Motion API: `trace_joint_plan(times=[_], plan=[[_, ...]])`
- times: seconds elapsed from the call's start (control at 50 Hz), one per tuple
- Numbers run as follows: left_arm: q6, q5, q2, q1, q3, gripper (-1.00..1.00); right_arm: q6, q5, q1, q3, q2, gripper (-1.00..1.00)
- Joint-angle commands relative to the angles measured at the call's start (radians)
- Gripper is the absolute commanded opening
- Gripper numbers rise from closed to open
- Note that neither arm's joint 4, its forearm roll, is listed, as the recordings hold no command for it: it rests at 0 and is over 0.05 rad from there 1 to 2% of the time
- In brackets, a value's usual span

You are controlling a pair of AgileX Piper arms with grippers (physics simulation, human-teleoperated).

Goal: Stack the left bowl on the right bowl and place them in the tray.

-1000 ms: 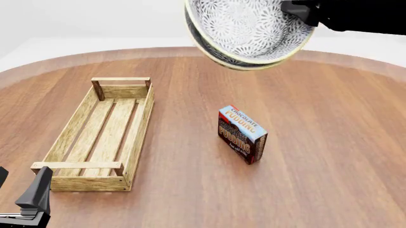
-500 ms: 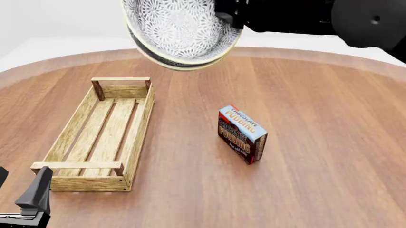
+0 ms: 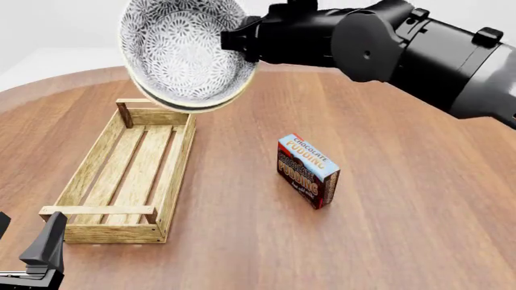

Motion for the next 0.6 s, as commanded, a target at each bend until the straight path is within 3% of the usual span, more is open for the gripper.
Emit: trace_joint_plan(times=[0.02,0.18,0.6], plan=[[0.000,0.000,0.000,0.000,0.000,1.00,-0.010,-0.046,0.021,-0.030,0.081,-1.00],[0.000,0.000,0.000,0.000,0.000,1.00,-0.017,-0.046,0.038,-0.091,0.140,-1.00],[0.000,0.000,0.000,0.000,0.000,1.00,0.028,-0.069,0.048,-0.253,0.353,-1.00]])
